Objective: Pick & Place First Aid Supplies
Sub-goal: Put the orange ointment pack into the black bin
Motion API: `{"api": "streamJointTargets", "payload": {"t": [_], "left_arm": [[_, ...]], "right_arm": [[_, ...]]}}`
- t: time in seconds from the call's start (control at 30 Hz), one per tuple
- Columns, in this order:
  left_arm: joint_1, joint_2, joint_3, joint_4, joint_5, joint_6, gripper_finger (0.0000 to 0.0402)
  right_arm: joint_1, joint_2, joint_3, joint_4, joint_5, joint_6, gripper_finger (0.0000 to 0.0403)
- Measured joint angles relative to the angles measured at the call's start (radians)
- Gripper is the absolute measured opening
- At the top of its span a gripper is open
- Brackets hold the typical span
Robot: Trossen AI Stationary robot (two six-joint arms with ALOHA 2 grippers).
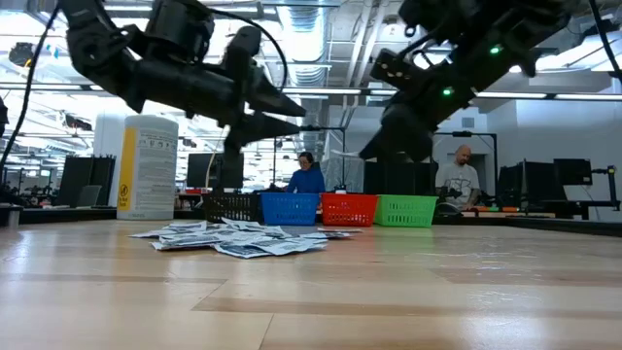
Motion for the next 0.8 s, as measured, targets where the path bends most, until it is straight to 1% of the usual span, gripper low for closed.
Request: {"api": "streamJointTargets", "payload": {"t": [0.07, 0.17, 0.37, 0.47, 0.63, 0.8], "left_arm": [[0.000, 0.033, 0.027, 0.022, -0.002, -0.066, 0.0152], [-0.005, 0.066, 0.069, 0.051, -0.015, -0.109, 0.0164], [-0.027, 0.118, 0.153, 0.051, -0.034, -0.116, 0.0173], [-0.028, 0.138, 0.167, 0.040, -0.036, -0.116, 0.0172], [-0.025, 0.142, 0.168, 0.034, -0.064, -0.114, 0.0171], [-0.024, 0.142, 0.168, 0.034, -0.086, -0.089, 0.0172]], "right_arm": [[0.025, -0.010, 0.001, 0.012, 0.059, -0.019, 0.0000], [0.057, -0.010, 0.002, 0.013, 0.135, -0.033, 0.0000], [0.099, -0.010, 0.006, 0.015, 0.221, -0.058, 0.0000], [0.123, -0.010, 0.021, 0.017, 0.262, -0.084, 0.0000], [0.157, -0.010, 0.037, 0.018, 0.294, -0.106, 0.0000], [0.178, -0.010, 0.053, 0.019, 0.295, -0.121, 0.0000]]}}
